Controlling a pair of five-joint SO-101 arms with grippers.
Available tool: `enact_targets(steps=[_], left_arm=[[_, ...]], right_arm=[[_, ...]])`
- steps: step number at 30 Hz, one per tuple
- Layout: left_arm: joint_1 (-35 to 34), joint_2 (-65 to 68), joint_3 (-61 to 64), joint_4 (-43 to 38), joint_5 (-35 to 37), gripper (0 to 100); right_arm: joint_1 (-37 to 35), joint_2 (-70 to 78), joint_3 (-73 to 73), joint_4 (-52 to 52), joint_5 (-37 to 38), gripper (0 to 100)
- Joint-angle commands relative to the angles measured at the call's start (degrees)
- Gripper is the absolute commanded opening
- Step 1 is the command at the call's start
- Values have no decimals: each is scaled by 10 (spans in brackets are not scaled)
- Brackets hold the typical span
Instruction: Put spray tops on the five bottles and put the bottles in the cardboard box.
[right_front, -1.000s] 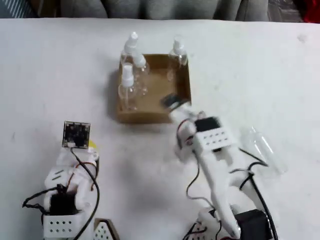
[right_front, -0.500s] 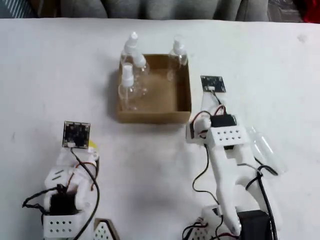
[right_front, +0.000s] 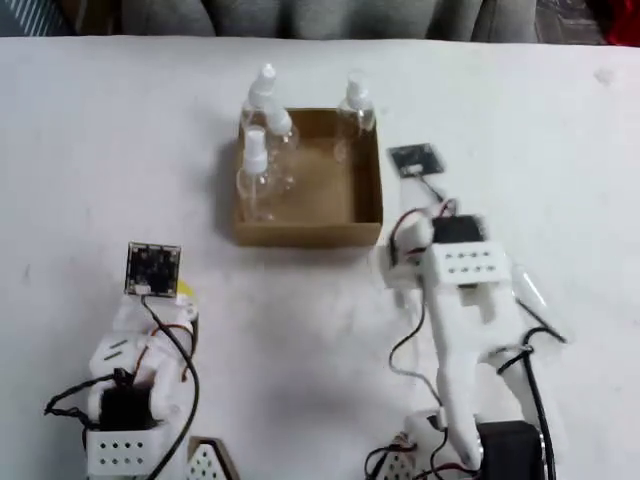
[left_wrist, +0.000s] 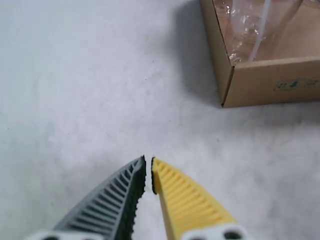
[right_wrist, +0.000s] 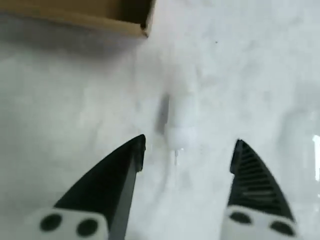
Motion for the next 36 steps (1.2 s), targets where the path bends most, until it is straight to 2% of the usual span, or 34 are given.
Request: enact_targets(steps=[1, 4, 8, 10, 15, 19, 25, 31, 36], left_arm=[[-7, -9, -1, 4, -6, 22], [-7, -9, -1, 4, -6, 22], [-7, -9, -1, 4, -6, 22], [-7, -9, -1, 4, -6, 22], [-7, -9, -1, 4, -6, 22], [-7, -9, -1, 4, -6, 22], [-7, -9, -1, 4, -6, 22], [-7, -9, -1, 4, -6, 22], [-7, -9, -1, 4, -6, 22]], right_arm=[[81, -18, -119, 107, 68, 136], [141, -18, -150, 141, 136, 94], [207, -18, -152, 163, 247, 105], [245, -18, -152, 163, 298, 128], [304, -1, -135, 136, 384, 261], [317, 34, -96, 48, 411, 283], [318, 121, -89, -37, 411, 283], [319, 186, -90, -56, 474, 285], [333, 219, -119, -55, 484, 284]])
